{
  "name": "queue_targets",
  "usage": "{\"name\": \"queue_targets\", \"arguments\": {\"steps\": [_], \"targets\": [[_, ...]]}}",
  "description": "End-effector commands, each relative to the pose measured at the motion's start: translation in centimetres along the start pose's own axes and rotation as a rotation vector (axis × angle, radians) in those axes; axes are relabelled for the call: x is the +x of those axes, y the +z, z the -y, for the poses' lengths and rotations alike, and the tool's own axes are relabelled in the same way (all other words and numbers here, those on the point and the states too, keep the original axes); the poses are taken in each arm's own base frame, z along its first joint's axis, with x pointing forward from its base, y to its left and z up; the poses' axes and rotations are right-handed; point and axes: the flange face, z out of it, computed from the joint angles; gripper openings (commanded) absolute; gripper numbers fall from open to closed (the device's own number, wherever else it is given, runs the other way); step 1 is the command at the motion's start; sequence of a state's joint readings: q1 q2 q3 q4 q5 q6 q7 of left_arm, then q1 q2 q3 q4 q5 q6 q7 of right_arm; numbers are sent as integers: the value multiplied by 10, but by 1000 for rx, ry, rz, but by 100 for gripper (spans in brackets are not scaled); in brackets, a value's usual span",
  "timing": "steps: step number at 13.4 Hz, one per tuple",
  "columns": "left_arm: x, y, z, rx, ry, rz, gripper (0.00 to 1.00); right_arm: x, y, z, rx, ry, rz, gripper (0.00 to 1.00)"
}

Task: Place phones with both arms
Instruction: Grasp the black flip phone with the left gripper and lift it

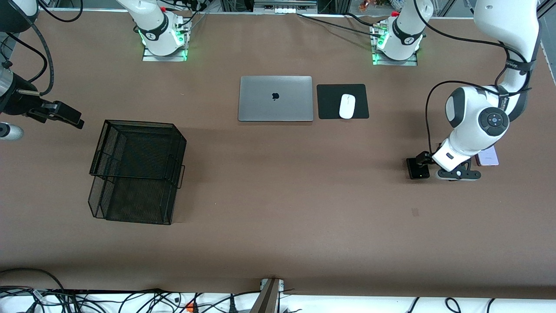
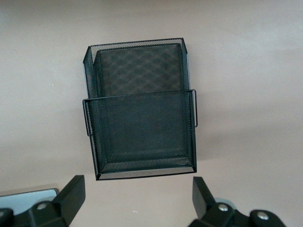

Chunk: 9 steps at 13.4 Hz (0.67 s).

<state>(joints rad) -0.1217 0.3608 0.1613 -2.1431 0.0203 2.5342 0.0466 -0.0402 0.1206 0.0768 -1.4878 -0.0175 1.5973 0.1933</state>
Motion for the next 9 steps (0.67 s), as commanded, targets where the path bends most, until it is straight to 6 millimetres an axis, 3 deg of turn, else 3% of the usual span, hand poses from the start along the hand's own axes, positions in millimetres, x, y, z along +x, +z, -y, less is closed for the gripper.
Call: {"name": "queue_targets", "arguments": {"steps": [1, 9], "targets": [[0, 19, -6, -16, -15, -11, 100, 2, -7, -2, 6, -3, 4, 100], [-4, 57, -14, -45, -93, -15, 100, 1, -6, -2, 7, -3, 6, 100]]}}
